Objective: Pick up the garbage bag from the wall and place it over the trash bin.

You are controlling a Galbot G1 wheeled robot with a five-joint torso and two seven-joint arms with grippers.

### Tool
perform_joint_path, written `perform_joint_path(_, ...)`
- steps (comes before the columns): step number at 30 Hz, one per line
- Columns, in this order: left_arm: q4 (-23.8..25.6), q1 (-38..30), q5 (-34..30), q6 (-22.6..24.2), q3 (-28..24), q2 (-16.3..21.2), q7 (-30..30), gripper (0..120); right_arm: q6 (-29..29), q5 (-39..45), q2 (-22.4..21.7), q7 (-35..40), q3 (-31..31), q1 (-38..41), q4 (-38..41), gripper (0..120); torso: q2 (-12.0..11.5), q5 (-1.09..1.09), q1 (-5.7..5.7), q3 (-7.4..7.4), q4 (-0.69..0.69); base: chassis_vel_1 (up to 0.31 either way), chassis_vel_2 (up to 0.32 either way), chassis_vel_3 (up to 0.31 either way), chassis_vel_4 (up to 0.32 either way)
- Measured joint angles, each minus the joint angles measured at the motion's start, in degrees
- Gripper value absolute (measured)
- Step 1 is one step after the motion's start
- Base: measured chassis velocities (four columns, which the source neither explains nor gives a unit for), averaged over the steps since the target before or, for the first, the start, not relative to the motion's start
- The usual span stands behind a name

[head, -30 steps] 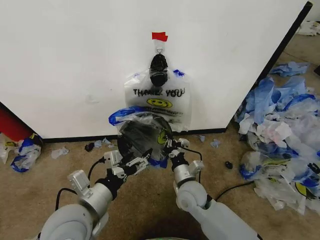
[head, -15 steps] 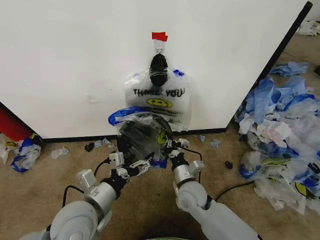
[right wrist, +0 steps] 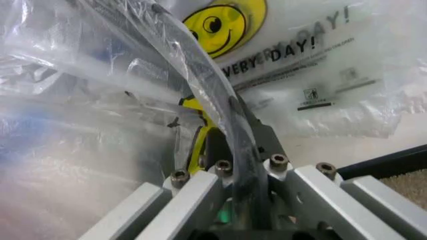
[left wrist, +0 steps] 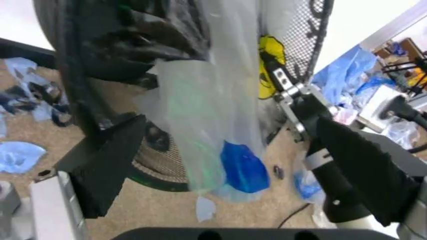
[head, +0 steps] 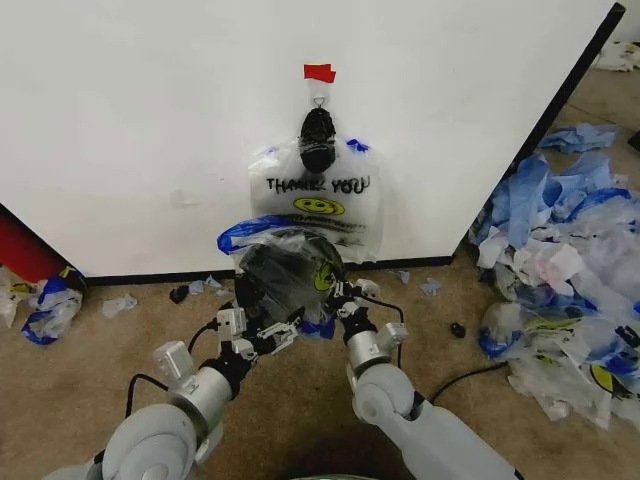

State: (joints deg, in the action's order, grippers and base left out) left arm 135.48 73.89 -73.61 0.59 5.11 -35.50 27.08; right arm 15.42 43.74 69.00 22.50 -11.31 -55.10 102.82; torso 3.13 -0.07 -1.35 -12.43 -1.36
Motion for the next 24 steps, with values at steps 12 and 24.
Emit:
perform_joint_path(12, -1.79, -1.14, 3.08, 0.67, -1.22, -0.91, 3.29, 100, 0.03, -0.21, 0.04, -0.18, -0.1, -0.65, 0.63, 0, 0.0, 0.0, 0.0, 0.0, 0.0, 0.0, 0.0, 0.0, 0.0)
perform_joint_path(24, -1.7, -0.54, 5.26, 1.08, -0.79, -1.36, 4.99, 100, 0.21, 0.15, -0.14, -0.88, 0.22, -0.77, 0.67, 0, 0.0, 0.01, 0.0, 0.0, 0.0, 0.0, 0.0, 0.0, 0.0)
